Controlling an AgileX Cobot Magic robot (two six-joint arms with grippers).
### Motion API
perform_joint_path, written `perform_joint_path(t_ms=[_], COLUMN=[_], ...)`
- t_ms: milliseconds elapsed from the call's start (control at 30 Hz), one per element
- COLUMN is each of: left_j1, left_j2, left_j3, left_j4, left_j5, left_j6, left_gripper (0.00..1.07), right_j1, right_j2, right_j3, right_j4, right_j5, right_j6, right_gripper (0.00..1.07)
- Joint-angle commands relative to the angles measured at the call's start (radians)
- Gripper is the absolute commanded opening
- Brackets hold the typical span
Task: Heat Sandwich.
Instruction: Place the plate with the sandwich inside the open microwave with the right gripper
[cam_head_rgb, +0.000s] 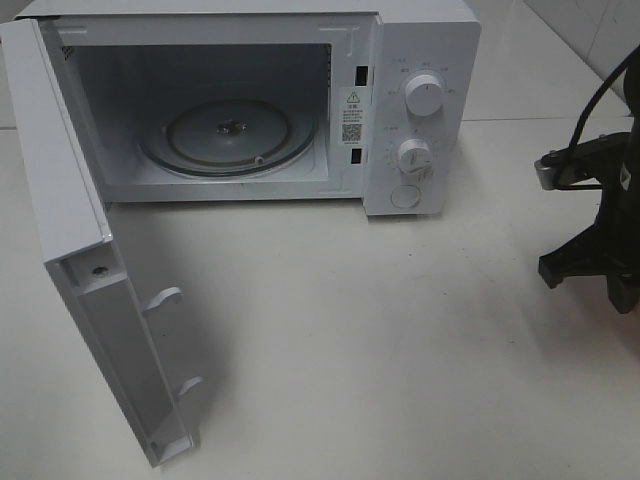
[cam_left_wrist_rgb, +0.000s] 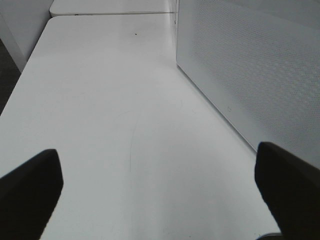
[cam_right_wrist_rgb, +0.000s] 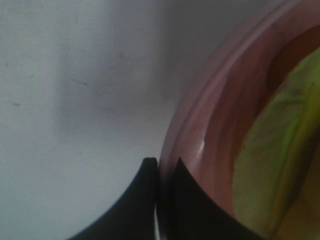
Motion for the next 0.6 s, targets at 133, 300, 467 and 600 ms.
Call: perform_joint_path(t_ms=[133,300,467,600], left_j1=[0.002,0.002,0.002,0.002], left_j2=[-0.025,-0.025,-0.025,-0.025], left_j3=[0.002,0.002,0.002,0.002], left_j4=[-0.005,-0.005,-0.005,-0.005], left_j5=[-0.003,-0.003,-0.003,-0.003], left_j6=[-0.006,-0.006,-0.006,-0.006], left_gripper=[1.01,1.01,1.01,1.01], right_j1=[0.117,0.194,0.267,0.321], right_j2=[-0.066,-0.089,-0.121,-0.146], right_j3=[0.004,0.004,0.004,0.013], right_j4=[-0.031,-0.056,-0.075,-0.086], right_j5=[0.063,0.103,0.12,0.134], right_j6=[0.004,0.005,0.005,0.005], right_gripper=[0.0,0.0,0.0,0.0])
